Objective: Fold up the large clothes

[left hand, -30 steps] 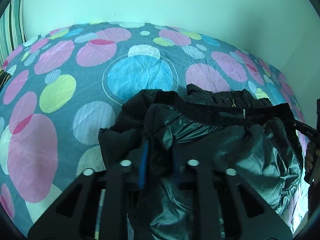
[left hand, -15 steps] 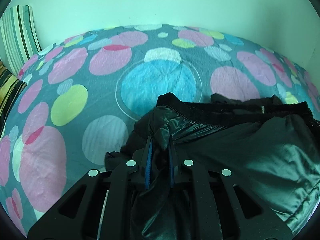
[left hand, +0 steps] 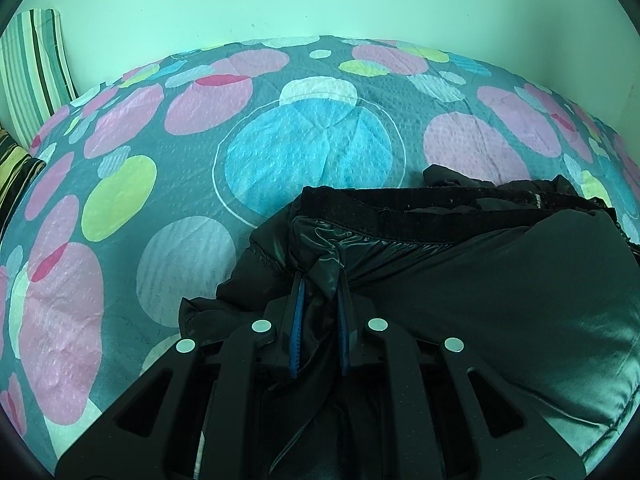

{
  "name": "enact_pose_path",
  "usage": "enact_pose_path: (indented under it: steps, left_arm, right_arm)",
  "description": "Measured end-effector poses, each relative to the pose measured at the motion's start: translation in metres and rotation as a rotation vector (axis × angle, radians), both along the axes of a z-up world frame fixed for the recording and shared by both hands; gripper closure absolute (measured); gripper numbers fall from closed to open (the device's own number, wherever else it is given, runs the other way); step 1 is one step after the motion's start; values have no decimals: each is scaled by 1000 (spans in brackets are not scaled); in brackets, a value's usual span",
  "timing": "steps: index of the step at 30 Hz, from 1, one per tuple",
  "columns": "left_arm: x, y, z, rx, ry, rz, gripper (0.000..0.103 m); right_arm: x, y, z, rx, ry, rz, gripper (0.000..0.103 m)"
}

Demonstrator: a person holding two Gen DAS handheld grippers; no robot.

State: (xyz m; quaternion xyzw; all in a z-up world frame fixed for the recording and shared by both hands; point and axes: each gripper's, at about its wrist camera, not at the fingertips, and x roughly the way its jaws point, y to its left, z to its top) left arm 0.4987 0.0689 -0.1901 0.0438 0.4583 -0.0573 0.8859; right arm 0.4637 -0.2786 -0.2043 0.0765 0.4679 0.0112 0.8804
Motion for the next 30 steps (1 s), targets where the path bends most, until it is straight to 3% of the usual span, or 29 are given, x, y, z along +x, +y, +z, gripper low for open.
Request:
enact_pose_path:
  steps: [5,8,11,12,16,19,23,26,30]
  left_arm:
    - [-4,-6,9,56,-15,5,88]
    - [-11,-3,19,75,-27,26,83]
    - [-24,6,38,47,-50,57,79]
    - [-30,8,46,45,-65,71,72]
    - [-64,12,83,2,-144,101,60]
    - [-96,1,96,-34,-171,78,57]
    - [-126,-23,81,-47,-155,47,57]
    - [-127,-36,55,-60,-83,43,57]
    - [-118,-44,25,-6,-44,57,55]
  right_arm:
    - [-2,0,3,-5,-10,-8,88]
    - [-5,1,11,-19,-20,-8,82]
    - [-14,-3,28,-14,-35,-39,73]
    - [-20,-6,36,5,-53,-55,71]
    - [-52,-4,72,32,-121,-103,71]
    - [-79,18,88,0,-155,-83,71]
    - [-107,49,79,-67,-149,-59,71]
    - [-115,63,57,-56,-113,-45,71]
    - [-110,70,37,-85,-90,-63,71]
